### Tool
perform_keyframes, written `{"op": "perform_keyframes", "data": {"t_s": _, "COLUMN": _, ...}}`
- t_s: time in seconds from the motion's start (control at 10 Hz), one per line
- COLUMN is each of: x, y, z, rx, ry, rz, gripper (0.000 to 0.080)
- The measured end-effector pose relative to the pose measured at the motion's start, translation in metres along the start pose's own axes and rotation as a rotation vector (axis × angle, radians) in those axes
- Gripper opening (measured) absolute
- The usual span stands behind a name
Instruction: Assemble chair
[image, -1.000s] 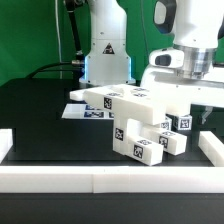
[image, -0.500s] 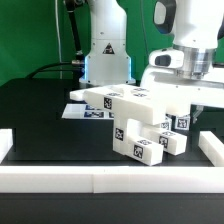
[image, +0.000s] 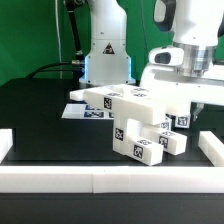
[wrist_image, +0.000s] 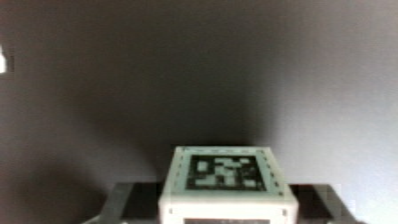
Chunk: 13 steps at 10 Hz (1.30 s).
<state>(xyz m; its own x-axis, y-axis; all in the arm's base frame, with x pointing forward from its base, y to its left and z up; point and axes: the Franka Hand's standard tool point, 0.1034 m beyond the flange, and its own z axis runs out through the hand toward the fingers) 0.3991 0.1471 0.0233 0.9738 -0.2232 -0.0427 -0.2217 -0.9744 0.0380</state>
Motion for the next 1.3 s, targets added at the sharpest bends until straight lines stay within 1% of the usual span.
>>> {"op": "perform_keyframes", "data": {"t_s": 0.1, "x": -0.001, "y": -0.002, "z": -0.011, "rx": 0.008, "ry": -0.012, "rz": 0.002, "gripper": 0.0287}}
{"op": "perform_keyframes", "data": {"t_s": 0.2, "x": -0.002, "y": -0.002, "z": -0.026, "rx": 0.016, "ry": -0.035, "rz": 0.001, "gripper": 0.0287}}
{"op": "perform_keyframes", "data": {"t_s": 0.3, "x": 0.002, "y": 0.001, "z": -0.047, "rx": 0.035, "ry": -0.042, "rz": 0.006, "gripper": 0.0287}}
{"op": "perform_keyframes", "data": {"t_s": 0.4, "x": 0.007, "y": 0.007, "z": -0.063, "rx": 0.049, "ry": -0.051, "rz": 0.002, "gripper": 0.0287}}
{"op": "perform_keyframes", "data": {"t_s": 0.5, "x": 0.013, "y": 0.017, "z": -0.078, "rx": 0.061, "ry": -0.068, "rz": 0.001, "gripper": 0.0287}}
{"op": "perform_keyframes", "data": {"t_s": 0.6, "x": 0.022, "y": 0.027, "z": -0.090, "rx": 0.072, "ry": -0.077, "rz": 0.012, "gripper": 0.0287}}
{"op": "perform_keyframes", "data": {"t_s": 0.8, "x": 0.040, "y": 0.040, "z": -0.110, "rx": 0.073, "ry": -0.107, "rz": 0.011, "gripper": 0.0287}}
{"op": "perform_keyframes", "data": {"t_s": 0.9, "x": 0.045, "y": 0.039, "z": -0.115, "rx": 0.069, "ry": -0.104, "rz": 0.011, "gripper": 0.0287}}
{"op": "perform_keyframes", "data": {"t_s": 1.2, "x": 0.045, "y": 0.038, "z": -0.112, "rx": 0.065, "ry": -0.101, "rz": 0.002, "gripper": 0.0287}}
{"op": "perform_keyframes", "data": {"t_s": 1.3, "x": 0.052, "y": 0.035, "z": -0.115, "rx": 0.052, "ry": -0.085, "rz": -0.032, "gripper": 0.0287}}
